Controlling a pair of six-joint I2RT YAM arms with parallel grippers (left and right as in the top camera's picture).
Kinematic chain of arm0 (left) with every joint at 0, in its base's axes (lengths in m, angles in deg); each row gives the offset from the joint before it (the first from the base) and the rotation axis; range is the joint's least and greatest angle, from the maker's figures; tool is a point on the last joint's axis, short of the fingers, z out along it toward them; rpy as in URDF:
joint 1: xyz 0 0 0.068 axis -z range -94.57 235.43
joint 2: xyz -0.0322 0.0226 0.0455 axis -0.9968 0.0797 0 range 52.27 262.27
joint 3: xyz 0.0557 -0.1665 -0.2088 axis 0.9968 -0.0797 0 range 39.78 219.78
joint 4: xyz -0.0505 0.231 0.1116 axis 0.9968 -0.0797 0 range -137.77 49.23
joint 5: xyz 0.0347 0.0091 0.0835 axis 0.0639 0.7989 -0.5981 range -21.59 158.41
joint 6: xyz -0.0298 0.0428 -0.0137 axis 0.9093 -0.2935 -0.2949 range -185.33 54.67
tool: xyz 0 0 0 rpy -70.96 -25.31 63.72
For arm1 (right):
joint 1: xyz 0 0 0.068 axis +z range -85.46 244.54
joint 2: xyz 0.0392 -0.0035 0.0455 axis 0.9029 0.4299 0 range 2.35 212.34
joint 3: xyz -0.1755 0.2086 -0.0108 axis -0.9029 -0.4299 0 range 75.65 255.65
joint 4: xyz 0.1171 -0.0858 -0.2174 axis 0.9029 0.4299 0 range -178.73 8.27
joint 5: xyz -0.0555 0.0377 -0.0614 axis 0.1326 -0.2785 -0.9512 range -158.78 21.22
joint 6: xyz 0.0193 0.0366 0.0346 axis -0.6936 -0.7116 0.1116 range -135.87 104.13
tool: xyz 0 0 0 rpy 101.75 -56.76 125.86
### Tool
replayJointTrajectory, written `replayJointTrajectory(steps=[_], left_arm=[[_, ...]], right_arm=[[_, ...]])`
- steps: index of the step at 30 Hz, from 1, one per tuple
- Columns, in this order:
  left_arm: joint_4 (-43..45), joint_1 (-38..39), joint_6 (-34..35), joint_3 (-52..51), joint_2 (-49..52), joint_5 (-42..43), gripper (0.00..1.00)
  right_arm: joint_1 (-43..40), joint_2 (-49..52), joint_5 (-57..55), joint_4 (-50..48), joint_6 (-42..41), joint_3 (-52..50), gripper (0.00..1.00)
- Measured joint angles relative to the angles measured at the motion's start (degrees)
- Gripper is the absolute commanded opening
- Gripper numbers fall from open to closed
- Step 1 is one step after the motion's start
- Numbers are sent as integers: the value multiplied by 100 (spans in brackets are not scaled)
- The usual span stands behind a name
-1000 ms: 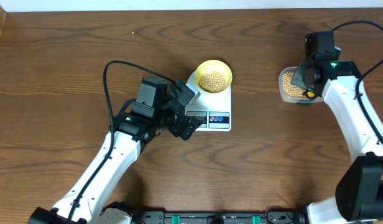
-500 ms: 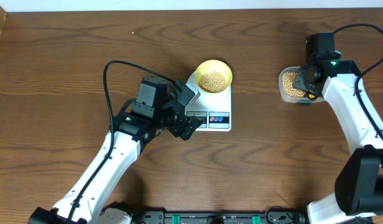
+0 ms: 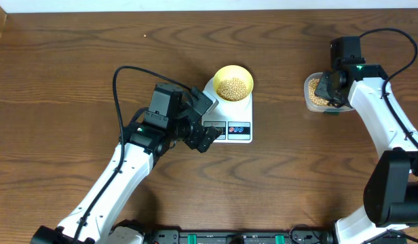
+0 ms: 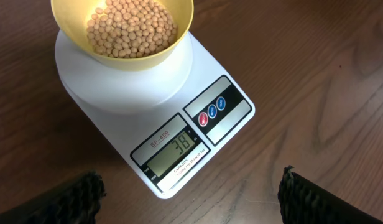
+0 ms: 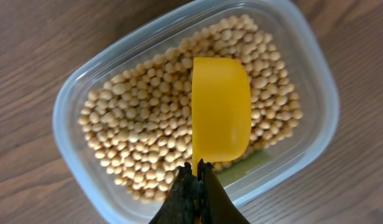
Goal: Scoop item into bowl and weigh 50g on scale
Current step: 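Lower the scoop into the soybeans and scoop again, right gripper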
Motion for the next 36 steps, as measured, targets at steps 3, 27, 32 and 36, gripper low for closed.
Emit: replayJointTrajectory(steps=[3,27,32,36], left_arm=[[0,0,0,0,0,0,92],[0,0,0,0,0,0,92],[0,0,0,0,0,0,92],[0,0,0,0,0,0,92]], right_arm=[[-44,0,269,-2,0,0,1],[-949,0,2667,-284,48,0,1],[-1029,0,2898,-260,105,0,1],[-1126,0,3110,-186,203,0,1]])
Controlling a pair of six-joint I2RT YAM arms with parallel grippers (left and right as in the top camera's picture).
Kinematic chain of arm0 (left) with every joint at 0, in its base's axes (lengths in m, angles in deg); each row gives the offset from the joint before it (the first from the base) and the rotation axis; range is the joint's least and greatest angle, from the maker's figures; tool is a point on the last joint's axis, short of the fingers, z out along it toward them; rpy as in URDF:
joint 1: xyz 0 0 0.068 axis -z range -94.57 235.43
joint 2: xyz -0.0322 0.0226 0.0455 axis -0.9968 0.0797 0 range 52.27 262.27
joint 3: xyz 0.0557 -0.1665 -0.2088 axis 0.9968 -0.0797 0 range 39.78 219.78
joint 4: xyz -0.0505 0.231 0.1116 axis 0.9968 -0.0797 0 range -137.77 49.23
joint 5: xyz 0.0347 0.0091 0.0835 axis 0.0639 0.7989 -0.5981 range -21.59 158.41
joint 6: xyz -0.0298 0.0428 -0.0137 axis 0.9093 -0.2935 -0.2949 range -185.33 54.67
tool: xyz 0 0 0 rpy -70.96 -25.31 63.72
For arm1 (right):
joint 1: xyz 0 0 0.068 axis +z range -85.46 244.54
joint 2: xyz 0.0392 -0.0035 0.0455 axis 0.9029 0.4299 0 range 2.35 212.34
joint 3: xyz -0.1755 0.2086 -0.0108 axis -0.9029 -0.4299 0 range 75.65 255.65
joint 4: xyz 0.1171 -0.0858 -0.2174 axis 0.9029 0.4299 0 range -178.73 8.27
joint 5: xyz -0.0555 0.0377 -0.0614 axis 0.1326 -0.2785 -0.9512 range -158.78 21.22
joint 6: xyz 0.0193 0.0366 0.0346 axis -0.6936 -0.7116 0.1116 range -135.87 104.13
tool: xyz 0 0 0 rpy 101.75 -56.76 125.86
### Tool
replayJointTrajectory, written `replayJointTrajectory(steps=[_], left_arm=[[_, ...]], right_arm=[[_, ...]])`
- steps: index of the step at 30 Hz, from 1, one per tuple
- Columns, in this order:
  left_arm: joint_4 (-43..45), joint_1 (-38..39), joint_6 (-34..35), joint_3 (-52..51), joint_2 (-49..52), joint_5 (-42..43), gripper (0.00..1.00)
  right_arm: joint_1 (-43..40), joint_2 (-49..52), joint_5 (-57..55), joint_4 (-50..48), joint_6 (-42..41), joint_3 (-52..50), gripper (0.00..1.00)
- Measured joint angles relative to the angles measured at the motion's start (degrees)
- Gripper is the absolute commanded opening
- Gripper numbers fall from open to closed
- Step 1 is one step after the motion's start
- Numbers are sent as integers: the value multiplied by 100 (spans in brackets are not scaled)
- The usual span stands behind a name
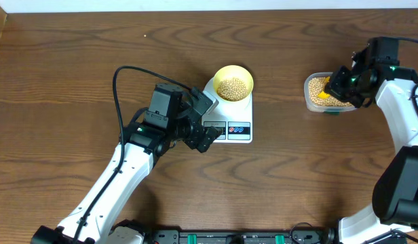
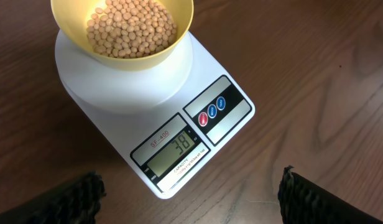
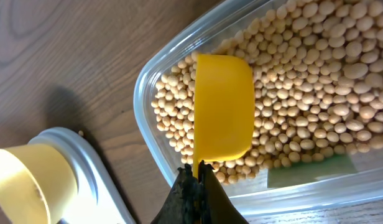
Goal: Scoop item into bowl and weigh 50g on scale
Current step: 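Lower the scoop into the soybeans and scoop again, right gripper, then lift the refilled scoop out of the tub with the right gripper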
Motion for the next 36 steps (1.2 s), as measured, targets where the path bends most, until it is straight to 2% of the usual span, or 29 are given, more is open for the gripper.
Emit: replayJointTrajectory(steps=[11,18,27,36], left_arm=[[2,0,0,0,0,0,92],[0,0,0,0,0,-2,92],[0,0,0,0,0,-2,92],[0,0,0,0,0,0,92]], right_arm=[[-275,0,376,452,225,0,1],[-496,0,592,400,444,0,1],[-1154,2,1373,328,894,0,1],[-1427,2,2221,269,1460,0,1]])
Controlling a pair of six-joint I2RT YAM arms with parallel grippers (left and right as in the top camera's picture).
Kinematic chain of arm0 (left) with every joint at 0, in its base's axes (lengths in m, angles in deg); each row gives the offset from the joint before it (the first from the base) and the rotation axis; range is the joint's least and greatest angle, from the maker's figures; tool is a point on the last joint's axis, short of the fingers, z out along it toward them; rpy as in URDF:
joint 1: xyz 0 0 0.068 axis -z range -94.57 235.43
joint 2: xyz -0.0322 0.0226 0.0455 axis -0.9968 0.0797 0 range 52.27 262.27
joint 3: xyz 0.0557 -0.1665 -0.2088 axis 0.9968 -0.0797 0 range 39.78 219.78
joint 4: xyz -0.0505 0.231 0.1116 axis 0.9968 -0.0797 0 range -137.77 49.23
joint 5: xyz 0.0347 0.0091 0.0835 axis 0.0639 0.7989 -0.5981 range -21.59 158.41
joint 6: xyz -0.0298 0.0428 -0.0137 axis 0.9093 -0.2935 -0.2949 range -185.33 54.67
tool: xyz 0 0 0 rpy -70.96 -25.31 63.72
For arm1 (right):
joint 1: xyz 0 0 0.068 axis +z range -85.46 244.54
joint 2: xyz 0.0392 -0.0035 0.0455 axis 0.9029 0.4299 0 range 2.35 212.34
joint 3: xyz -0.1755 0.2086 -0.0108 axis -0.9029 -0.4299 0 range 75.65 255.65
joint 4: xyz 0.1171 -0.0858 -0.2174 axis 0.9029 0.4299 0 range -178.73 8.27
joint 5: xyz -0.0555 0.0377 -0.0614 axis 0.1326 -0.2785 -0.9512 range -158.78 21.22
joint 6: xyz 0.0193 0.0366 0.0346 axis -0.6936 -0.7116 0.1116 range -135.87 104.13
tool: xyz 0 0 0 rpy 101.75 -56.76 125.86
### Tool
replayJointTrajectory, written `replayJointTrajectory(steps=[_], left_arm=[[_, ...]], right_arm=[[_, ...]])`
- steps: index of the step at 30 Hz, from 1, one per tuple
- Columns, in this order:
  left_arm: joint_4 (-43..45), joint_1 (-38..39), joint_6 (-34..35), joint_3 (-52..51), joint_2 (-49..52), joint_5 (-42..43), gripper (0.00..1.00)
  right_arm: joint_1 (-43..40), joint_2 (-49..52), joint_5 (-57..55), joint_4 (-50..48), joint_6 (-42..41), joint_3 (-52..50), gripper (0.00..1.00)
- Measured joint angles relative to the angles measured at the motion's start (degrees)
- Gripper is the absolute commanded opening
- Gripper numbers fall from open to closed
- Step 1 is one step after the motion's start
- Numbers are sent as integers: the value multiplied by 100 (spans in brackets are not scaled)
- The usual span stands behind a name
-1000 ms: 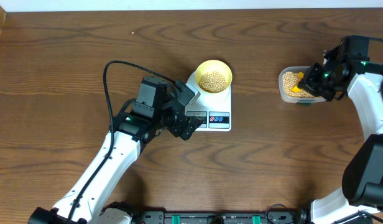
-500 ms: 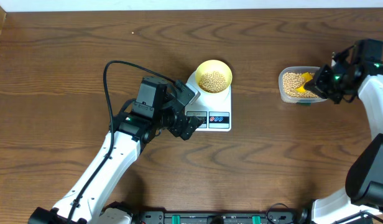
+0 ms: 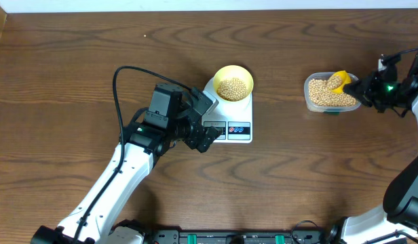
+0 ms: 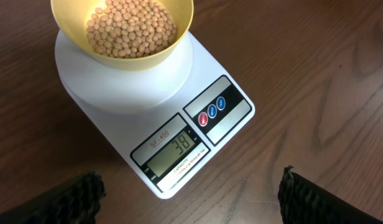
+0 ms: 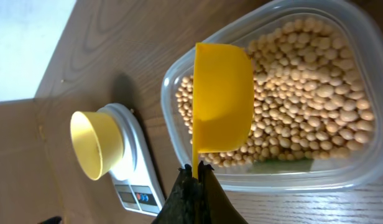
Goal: Scoop item into bowl and weigh 50g on scale
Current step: 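Lift the refilled scoop out of the tub with the right gripper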
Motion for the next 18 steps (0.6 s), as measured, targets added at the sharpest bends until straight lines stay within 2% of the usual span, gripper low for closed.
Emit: replayJointTrajectory(steps=[18], left_arm=[[0,0,2,0,0,0,92]], right_arm=[[-7,0,791,2,437,0,1]])
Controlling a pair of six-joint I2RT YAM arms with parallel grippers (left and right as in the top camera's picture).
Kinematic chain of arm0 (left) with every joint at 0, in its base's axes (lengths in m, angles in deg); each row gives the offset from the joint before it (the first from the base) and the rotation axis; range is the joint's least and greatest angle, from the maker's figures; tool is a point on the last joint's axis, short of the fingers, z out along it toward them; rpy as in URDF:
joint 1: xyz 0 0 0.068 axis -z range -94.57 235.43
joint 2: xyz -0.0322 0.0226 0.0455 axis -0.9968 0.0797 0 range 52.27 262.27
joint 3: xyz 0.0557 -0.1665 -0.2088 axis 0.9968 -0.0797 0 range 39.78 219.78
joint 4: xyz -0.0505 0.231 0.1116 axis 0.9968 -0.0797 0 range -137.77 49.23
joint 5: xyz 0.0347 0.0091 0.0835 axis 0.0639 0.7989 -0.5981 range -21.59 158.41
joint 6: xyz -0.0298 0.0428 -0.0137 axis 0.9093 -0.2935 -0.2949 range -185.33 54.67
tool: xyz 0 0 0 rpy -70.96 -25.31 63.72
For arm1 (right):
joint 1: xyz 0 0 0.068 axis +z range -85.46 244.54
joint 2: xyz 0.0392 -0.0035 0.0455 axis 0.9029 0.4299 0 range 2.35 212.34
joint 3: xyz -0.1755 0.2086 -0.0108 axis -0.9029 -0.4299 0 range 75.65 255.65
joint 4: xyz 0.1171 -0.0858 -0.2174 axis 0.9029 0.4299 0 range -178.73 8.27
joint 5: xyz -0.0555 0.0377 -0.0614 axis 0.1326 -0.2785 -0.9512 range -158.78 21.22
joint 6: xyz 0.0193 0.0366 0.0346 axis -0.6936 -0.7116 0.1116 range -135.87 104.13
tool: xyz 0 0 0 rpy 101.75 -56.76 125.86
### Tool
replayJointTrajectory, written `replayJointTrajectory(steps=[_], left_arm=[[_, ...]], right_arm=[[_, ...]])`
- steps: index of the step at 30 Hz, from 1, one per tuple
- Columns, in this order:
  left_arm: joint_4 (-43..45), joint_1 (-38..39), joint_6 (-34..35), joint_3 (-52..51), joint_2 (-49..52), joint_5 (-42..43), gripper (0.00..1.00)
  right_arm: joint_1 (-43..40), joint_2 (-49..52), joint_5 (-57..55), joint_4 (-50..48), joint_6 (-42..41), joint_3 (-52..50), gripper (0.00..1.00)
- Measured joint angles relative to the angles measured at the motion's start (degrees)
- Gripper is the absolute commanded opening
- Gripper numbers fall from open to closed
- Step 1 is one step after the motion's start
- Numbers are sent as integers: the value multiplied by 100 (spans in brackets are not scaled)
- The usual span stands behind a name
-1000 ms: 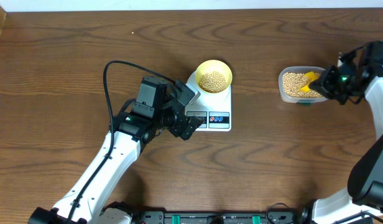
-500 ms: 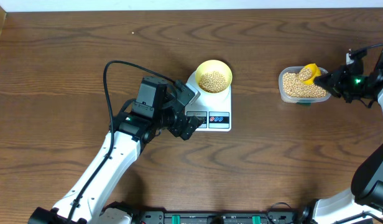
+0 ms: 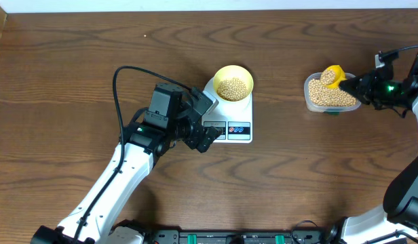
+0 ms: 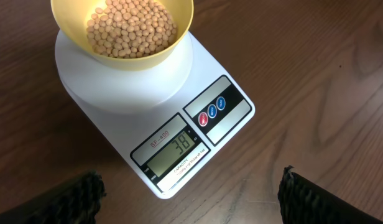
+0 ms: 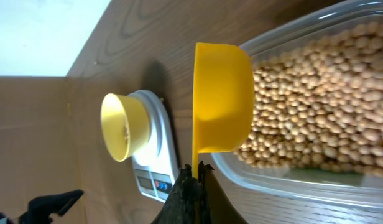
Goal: Scoop item into bowl and weigh 50g on scale
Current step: 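Lift the refilled scoop out of the tub with the right gripper, then carry the filled scoop left toward the yellow bowl, right gripper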
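A yellow bowl of soybeans sits on the white scale; the scale's display reads 38. My left gripper hovers open just in front of the scale, nothing between its fingers. At the right, my right gripper is shut on the handle of a yellow scoop, which holds soybeans above the left part of the clear container of soybeans.
The wooden table spreads around the scale and container. A black cable loops from the left arm. The table's far edge meets a pale wall at the top.
My right gripper has lifted the scoop a little out of the container; it now carries soybeans and sits slightly left of where it was. The left arm and scale reading are unchanged.
The scoop was first held over the beans in the container, right arm reaching from above. Then the arm swung to the right and tilted the scoop into the beans. Now the scoop is raised with beans in it. The scale read 38 throughout.
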Motion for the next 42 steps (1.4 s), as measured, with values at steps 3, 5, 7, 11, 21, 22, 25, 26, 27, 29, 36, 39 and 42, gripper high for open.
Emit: replayJointTrajectory(steps=[3,5,7,11,21,22,25,26,27,29,36,39,42], left_arm=[[0,0,-2,0,0,0,92],[2,0,-2,0,0,-2,92],[0,0,-2,0,0,0,92],[0,0,-2,0,0,0,92],[0,0,-2,0,0,0,92],[2,0,-2,0,0,0,92],[0,0,-2,0,0,0,92],[0,0,0,0,0,0,92],[0,0,-2,0,0,0,92],[2,0,0,0,0,-2,92],[0,0,-2,0,0,0,92],[0,0,0,0,0,0,92],[0,0,-2,0,0,0,92]], right_arm=[[0,0,164,-15,9,0,1],[0,0,251,-63,9,0,1],[0,0,345,-166,7,0,1],[61,0,505,-566,-107,0,1],[503,4,610,-1596,-750,0,1],[546,4,619,-1676,-820,0,1],[695,4,621,-1928,-1045,0,1],[734,4,623,-2013,-1130,0,1],[774,4,621,-2074,-1207,0,1],[852,4,619,-2221,-1394,0,1],[1274,4,479,-2625,-1897,0,1],[1462,4,407,-2826,-2070,0,1],[1679,4,284,-2942,-2256,0,1]])
